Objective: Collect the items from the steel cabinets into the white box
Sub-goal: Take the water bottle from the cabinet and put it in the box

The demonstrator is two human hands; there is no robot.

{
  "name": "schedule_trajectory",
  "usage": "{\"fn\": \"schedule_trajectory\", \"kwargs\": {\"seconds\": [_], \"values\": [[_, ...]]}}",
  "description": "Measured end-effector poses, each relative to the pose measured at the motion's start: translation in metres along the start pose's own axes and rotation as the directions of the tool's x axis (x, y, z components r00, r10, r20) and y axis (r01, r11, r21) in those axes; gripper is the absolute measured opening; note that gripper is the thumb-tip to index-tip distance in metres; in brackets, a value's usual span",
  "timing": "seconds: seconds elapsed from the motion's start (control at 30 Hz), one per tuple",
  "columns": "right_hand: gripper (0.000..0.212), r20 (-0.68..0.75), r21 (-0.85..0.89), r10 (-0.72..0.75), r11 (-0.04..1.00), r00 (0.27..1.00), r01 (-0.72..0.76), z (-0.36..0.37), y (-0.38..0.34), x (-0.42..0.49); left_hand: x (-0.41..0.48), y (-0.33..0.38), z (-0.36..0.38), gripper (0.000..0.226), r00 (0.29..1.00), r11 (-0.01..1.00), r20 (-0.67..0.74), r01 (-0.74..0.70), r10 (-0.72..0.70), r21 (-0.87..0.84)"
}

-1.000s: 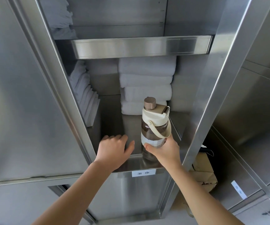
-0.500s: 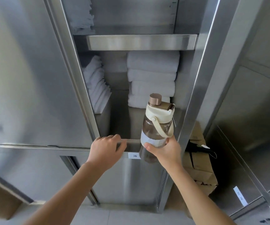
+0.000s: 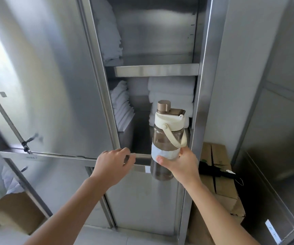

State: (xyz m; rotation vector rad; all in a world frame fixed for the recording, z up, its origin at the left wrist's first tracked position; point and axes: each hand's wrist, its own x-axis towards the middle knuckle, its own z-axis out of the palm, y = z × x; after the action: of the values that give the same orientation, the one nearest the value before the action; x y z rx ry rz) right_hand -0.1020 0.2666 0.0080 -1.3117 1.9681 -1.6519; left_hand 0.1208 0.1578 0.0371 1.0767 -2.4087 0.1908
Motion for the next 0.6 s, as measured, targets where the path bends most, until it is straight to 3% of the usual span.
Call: {"fn": "schedule_trajectory", "kwargs": {"seconds": [0.37, 0.6], "values": [[0.073, 0.169, 0.091, -0.105, 0.992, 0.980, 0.090, 0.089, -0.051, -0.024, -0.063, -0.087, -0.054, 0.035, 0.977, 0.975, -0.049, 0.209, -0.206, 0.072], [0.068, 0.373, 0.235, -0.220, 0.962, 0.901, 0.138, 0.181, -0.079, -0.046, -0.138, -0.139, -0.076, 0.033, 0.911, 0.894, -0.072, 0.412, -0.405, 0.176]]}}
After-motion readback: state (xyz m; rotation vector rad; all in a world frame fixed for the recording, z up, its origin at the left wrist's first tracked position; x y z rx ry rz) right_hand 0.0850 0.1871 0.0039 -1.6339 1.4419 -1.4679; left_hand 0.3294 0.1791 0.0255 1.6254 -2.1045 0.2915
